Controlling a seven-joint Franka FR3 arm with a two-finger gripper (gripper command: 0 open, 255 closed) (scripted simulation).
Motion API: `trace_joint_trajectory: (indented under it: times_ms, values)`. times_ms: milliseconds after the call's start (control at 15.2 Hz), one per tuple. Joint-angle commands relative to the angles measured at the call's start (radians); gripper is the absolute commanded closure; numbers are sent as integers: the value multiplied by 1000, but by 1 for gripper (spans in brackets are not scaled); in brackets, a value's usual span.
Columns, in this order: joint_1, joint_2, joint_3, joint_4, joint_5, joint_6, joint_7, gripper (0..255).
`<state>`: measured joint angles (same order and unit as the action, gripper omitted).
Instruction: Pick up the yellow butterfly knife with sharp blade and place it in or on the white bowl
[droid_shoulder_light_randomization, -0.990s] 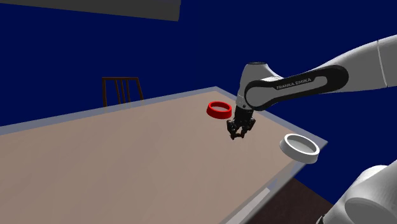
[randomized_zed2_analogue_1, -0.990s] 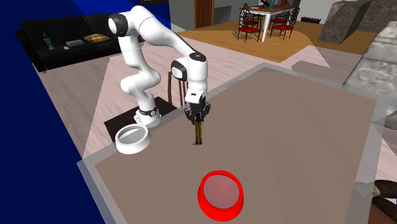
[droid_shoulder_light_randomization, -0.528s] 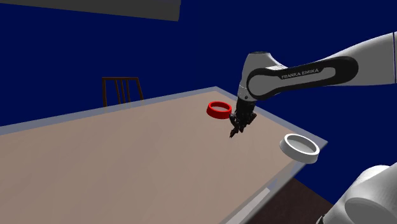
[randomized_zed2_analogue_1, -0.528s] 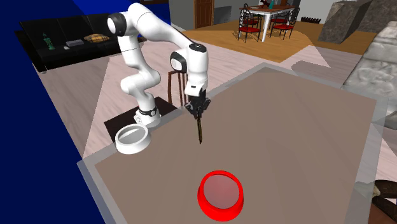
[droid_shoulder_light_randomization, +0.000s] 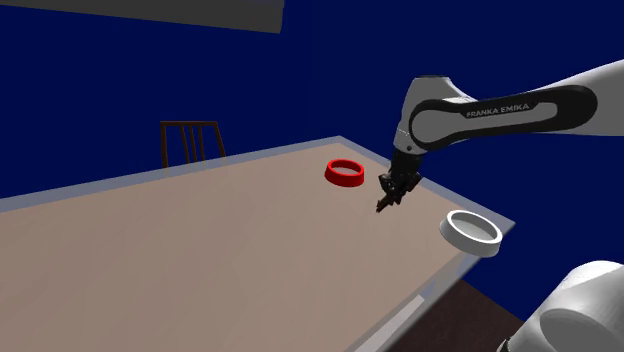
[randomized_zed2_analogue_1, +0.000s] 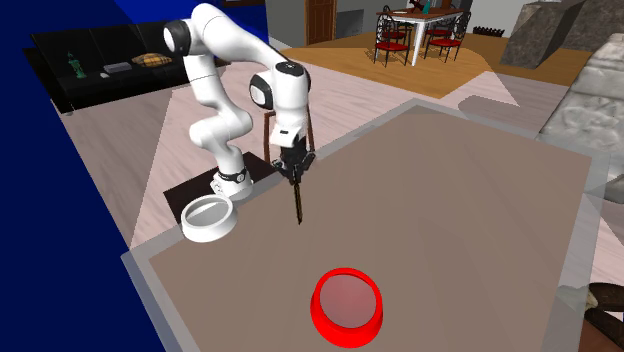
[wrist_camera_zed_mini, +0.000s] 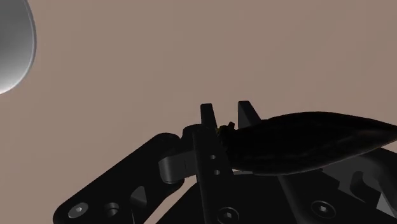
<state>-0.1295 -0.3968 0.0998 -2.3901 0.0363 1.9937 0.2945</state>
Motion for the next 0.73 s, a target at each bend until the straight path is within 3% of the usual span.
trace_joint_trajectory:
  times_ms: [0, 660]
  values:
    - [-18, -47, -33, -40, -11, -8, -46, 255]
    - [-129, -223, -214, -164, -113, -57, -273, 255]
